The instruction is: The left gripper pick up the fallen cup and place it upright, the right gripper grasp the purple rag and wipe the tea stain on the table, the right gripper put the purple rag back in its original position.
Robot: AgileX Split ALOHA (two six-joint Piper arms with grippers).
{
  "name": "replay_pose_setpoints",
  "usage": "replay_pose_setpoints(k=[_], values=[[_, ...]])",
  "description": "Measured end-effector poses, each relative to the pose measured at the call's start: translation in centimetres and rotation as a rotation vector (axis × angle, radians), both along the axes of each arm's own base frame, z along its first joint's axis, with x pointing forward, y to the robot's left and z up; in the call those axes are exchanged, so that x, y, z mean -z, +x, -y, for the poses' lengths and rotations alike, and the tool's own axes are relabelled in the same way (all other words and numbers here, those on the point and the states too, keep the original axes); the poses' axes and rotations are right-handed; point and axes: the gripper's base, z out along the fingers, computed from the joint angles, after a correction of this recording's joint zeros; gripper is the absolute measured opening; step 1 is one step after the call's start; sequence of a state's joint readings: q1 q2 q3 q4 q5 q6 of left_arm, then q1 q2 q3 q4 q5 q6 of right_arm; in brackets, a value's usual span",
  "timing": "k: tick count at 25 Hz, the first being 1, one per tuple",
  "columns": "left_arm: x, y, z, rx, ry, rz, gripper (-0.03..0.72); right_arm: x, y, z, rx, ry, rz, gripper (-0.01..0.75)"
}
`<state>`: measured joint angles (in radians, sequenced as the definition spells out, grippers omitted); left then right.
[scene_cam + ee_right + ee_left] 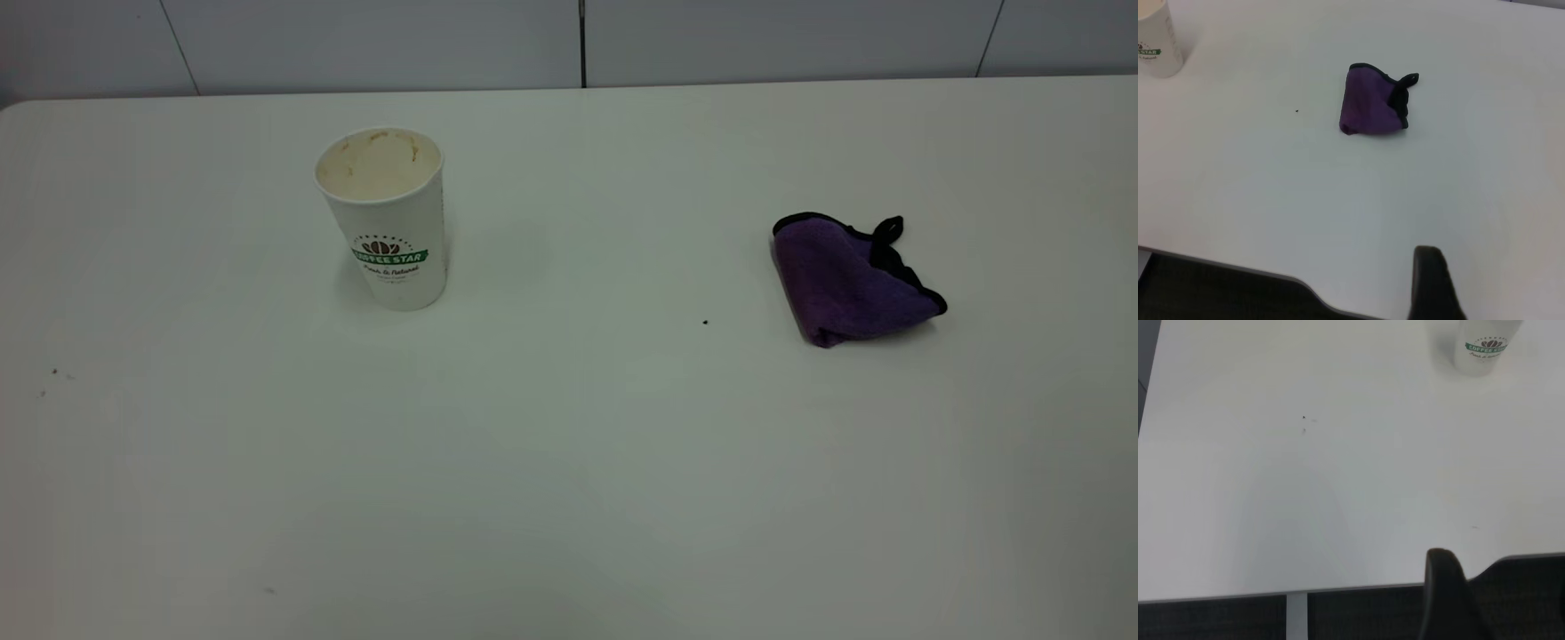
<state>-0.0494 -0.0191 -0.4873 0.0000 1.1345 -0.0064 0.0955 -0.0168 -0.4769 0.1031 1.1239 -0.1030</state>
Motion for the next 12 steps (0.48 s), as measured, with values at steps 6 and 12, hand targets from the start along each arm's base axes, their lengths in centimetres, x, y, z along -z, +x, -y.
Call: replay_pose_setpoints(k=[6, 12], values=[[0.0, 0.0, 0.0, 0.0, 0.0, 0.0, 0.441, 0.0, 0.0, 0.0, 0.0, 0.0, 0.0, 0.509], [0.0, 0.0, 0.0, -0.001, -0.001, 0.0, 0.441, 0.0, 0.0, 0.0, 0.0, 0.0, 0.0, 0.504]])
